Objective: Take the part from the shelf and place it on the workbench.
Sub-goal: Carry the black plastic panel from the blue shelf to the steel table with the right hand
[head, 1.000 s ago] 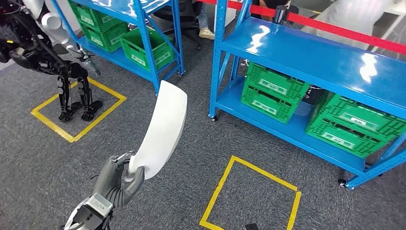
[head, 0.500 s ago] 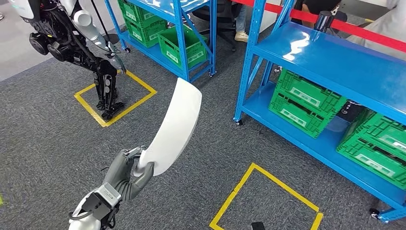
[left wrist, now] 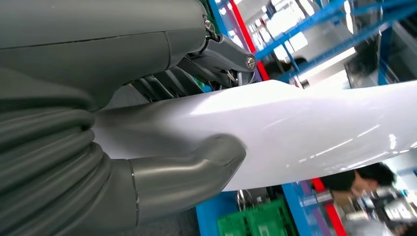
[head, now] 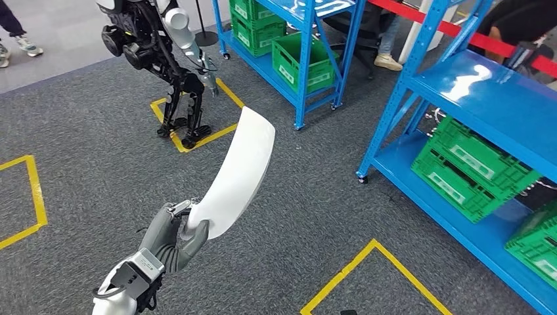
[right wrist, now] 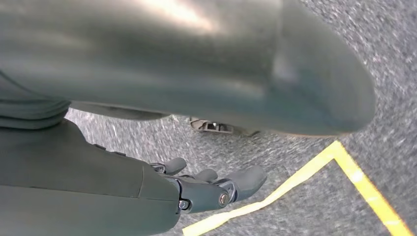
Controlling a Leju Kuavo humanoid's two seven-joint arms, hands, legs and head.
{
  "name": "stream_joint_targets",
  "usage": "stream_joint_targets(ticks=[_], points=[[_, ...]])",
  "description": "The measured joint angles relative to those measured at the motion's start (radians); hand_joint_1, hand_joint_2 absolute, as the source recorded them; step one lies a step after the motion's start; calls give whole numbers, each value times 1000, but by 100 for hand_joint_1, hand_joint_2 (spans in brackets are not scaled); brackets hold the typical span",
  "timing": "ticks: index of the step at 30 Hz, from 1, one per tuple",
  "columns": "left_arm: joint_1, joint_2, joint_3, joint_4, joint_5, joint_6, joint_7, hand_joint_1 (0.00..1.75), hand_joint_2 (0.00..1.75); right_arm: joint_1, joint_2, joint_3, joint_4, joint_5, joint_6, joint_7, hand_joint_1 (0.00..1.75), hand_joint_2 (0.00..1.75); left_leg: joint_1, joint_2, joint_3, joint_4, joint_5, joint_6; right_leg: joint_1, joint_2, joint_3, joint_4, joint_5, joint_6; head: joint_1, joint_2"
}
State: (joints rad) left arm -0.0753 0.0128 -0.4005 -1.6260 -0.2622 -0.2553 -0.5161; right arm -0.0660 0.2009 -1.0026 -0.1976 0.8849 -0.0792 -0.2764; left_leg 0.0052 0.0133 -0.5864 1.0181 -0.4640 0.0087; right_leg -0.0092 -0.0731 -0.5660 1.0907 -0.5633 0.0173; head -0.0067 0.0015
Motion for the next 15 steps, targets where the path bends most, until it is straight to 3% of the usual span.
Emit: stream_joint_targets(ticks=[1,2,3,4,5,6,8,10,12,13,15], points=[[5,-1,0,-3,-2,5,-3,175,175,2,-2,0,0,4,0,-1,0,0,1,-12,-1,-1,1,3,-2,35,-28,60,-32,3,2,0],[11,-2,0,-6,-4,8,-6,175,175,5,-6,0,0,7,0,-6,0,0,1,-26,-3,0,2,5,-2,55,-63,130,-63,4,3,0],[19,-3,1,-11,-6,10,-10,175,175,8,-10,0,0,8,1,-14,0,0,1,-40,-4,1,2,5,-2,64,-93,188,-82,5,4,0],[28,-3,1,-15,-6,11,-13,175,175,10,-14,0,0,8,2,-23,0,0,0,-56,-5,3,2,5,-2,67,-110,217,-83,5,4,0],[33,-3,2,-18,-5,12,-17,175,175,11,-18,-1,0,8,3,-33,0,0,1,-71,-5,5,2,5,-2,69,-108,206,-63,4,4,0],[36,-3,3,-19,-1,11,-23,175,175,11,-22,-1,0,9,7,-40,0,0,1,-87,-6,8,2,4,-4,75,-86,155,-27,3,4,0],[36,-3,5,-18,8,8,-40,175,175,9,-30,-1,0,14,17,-45,0,0,2,-117,-9,15,1,-4,-8,117,-25,20,34,1,5,0],[32,-4,7,-12,13,2,-57,175,175,4,-34,-1,0,19,26,-35,0,0,2,-140,-16,18,3,-18,-9,145,2,-46,51,-5,5,0],[24,-6,11,-4,15,-1,-68,175,175,-3,-35,-1,0,23,33,-24,0,0,5,-159,-23,13,10,-33,-5,126,1,-49,55,-17,4,0],[19,-6,13,1,17,-3,-74,175,175,-5,-34,-1,0,23,36,-22,0,0,5,-153,-27,15,9,-38,-4,115,2,-52,59,-25,4,0],[3,-6,18,11,22,-11,-83,175,175,-6,-33,-1,0,21,41,-22,0,0,3,-99,-55,67,-25,-46,-4,87,3,-60,64,-41,-1,0]])
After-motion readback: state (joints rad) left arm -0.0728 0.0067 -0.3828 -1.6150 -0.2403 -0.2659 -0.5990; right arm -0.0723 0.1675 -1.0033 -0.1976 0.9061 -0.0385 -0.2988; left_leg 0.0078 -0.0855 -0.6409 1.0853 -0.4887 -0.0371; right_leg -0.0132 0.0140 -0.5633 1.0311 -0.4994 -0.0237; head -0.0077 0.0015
